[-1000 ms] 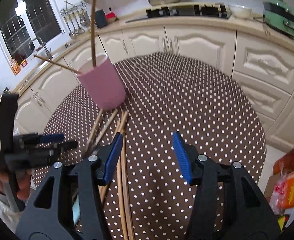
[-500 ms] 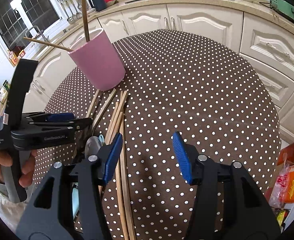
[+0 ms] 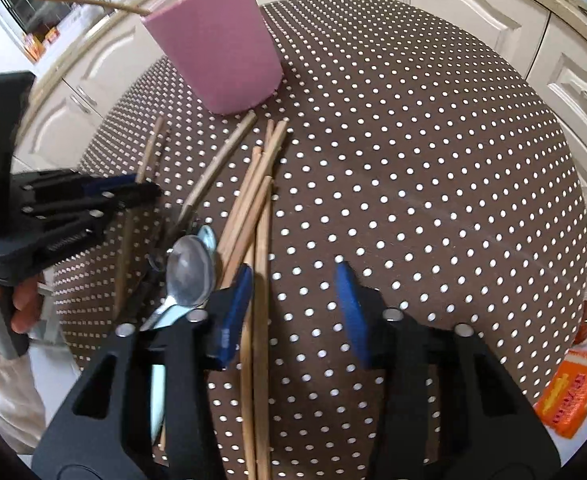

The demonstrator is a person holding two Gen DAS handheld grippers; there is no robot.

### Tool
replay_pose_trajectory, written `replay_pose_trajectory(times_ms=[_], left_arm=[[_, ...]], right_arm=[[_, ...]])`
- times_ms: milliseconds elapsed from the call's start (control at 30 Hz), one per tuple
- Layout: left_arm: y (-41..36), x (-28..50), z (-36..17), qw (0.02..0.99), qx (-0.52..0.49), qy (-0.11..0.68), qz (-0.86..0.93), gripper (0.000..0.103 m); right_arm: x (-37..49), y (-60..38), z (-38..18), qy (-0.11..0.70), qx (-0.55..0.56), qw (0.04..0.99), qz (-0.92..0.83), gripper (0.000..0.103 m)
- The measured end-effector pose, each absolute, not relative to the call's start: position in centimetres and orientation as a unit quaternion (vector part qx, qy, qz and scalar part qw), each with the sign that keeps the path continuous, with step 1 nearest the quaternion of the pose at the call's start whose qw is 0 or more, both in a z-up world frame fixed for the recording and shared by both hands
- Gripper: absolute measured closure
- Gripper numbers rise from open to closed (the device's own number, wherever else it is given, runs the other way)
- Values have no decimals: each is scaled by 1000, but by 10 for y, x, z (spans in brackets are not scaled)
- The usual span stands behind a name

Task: Organize utensils
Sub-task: 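Grasp another wooden chopstick with the right tool, then lift the chopstick with the right tool and insert it into the pink cup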

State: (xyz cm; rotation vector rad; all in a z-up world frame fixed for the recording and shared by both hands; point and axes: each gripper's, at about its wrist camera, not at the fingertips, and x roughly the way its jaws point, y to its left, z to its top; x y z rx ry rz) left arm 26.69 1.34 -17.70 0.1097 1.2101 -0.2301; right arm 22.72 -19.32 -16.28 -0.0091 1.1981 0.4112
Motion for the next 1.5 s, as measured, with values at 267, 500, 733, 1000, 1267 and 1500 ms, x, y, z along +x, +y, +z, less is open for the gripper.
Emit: replay_pose_trajectory(times_ms=[267, 500, 733, 1000, 1267, 1500], left_arm=[[36, 272, -171, 811, 53, 574, -103, 90], [42, 259, -172, 803, 81, 580, -111, 90], [41, 255, -173, 807, 76, 577, -101, 92], [57, 247, -165, 831, 39, 549, -82, 94], [72, 219, -115, 878, 45, 470, -76, 97], [58, 190, -77, 916, 23, 386, -109, 97]], right_arm=[[244, -178, -151, 570, -22, 799, 190, 70], [250, -155, -159, 593, -70, 781, 183, 70], [242, -122, -163, 593, -149, 773, 165, 84], [244, -141, -156, 579, -106, 793, 154, 98], [229, -175, -115, 510, -29, 840, 182, 98], [202, -196, -67, 395, 29, 891, 223, 98]])
